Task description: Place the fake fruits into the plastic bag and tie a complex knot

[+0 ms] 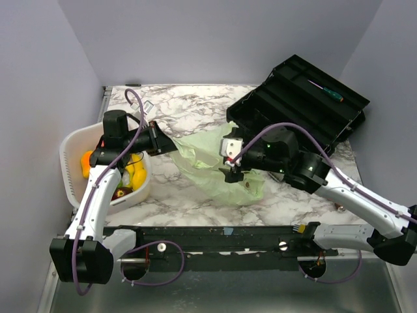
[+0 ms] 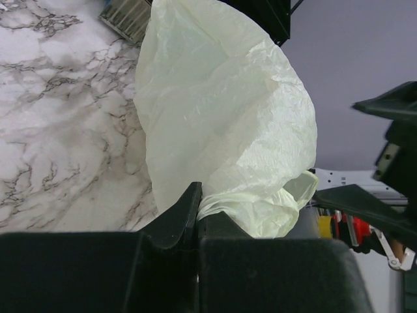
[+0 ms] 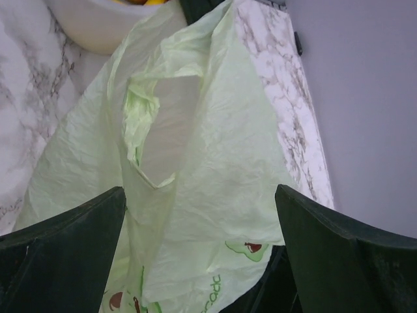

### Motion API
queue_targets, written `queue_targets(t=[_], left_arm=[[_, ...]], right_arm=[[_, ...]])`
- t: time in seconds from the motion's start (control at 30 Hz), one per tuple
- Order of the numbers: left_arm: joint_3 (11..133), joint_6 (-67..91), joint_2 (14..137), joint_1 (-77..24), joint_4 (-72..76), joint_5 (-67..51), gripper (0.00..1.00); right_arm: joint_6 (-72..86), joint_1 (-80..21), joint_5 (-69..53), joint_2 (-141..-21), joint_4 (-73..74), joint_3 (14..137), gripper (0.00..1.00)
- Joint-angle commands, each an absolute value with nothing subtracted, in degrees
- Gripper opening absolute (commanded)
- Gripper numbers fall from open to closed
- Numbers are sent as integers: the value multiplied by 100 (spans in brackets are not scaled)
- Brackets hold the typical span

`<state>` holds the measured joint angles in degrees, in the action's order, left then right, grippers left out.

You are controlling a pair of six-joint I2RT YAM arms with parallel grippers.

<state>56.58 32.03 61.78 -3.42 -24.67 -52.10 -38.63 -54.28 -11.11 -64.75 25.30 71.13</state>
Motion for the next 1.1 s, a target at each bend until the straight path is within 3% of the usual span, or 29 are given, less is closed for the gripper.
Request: queue_targets(t=[0.0,0.17,0.3,0.47,0.7,0.87,1.07], left_arm=[[5766,3649,6187,-362,-2281,-5570,0],[5718,3689,6240,-378,-2328,-5644,0],[5643,3735,6297,-388,-2344,-5669,0],[5590,3799,6431,-387,-2396,-5584,0],[5557,4038,6599,-378,-2220,-5696,0],[5507,4264,6604,-378,-2049,-5811,0],[5365,4354,6601,-378,-1936,-5853,0]], right_arm=[[-4485,-5451,-1377,-6563,1680,6453,100],[-5110,-5619,-563,-6708,584,5758,100],[-4852,-5668,220,-7129,404,5882,100],[-4890,-5807,-745,-6602,517,5640,100],[-5319,-6251,-221,-6173,741,5109,100],[-6152,-6275,483,-6050,-181,4308,100],[-6509,-6304,1058,-6586,-1420,4186,100]])
